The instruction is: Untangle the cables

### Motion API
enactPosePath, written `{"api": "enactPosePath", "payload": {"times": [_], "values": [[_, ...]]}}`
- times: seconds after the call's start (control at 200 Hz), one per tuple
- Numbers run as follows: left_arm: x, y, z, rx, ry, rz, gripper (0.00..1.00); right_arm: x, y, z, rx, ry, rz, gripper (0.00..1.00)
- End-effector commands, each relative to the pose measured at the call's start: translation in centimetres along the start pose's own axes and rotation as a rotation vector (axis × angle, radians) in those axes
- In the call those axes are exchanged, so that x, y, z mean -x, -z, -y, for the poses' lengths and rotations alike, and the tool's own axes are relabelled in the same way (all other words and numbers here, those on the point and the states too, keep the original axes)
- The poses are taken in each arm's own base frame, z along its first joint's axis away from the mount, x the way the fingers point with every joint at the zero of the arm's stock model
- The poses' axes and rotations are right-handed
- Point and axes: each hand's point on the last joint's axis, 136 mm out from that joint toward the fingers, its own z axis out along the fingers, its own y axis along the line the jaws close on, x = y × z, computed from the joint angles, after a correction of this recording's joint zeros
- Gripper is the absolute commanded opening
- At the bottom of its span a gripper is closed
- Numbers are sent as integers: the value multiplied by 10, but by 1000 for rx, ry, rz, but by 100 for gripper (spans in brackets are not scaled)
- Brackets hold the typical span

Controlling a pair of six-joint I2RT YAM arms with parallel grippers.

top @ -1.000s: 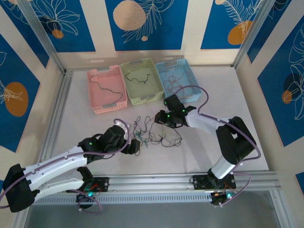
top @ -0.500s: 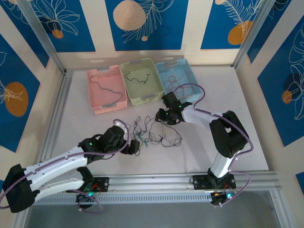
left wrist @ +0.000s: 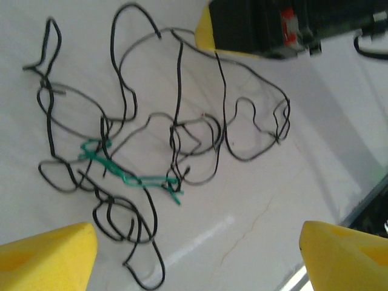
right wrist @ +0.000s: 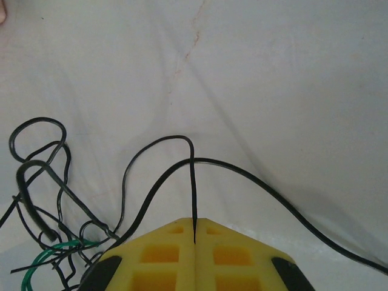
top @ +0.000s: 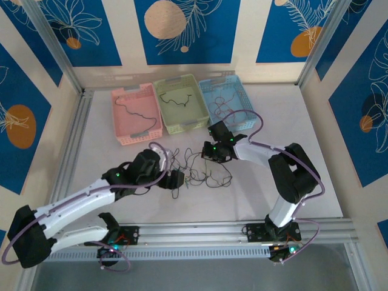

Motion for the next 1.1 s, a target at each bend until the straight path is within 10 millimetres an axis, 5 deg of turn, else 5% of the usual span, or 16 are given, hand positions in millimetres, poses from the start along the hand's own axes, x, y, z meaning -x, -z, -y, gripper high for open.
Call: {"api": "enactPosePath", "payload": {"times": [0.0,0.26,0.46,0.785,1.095], "values": [[36,-12,4,-28,-18,33,84,8,10,-7,63,-19,33,0],[80,-66,-13,145,-174,-56,74,8,11,-3,88,-49,31,0],[82,-103,-19,164,-164,-140,75,7,11,-3,94,-49,28,0],[83,-132,-52,331,-123,-161,76,6,12,-3,95,-53,28,0],[84,-146,-64,391,-123,-181,52,7,12,-2,96,-58,29,0]]}}
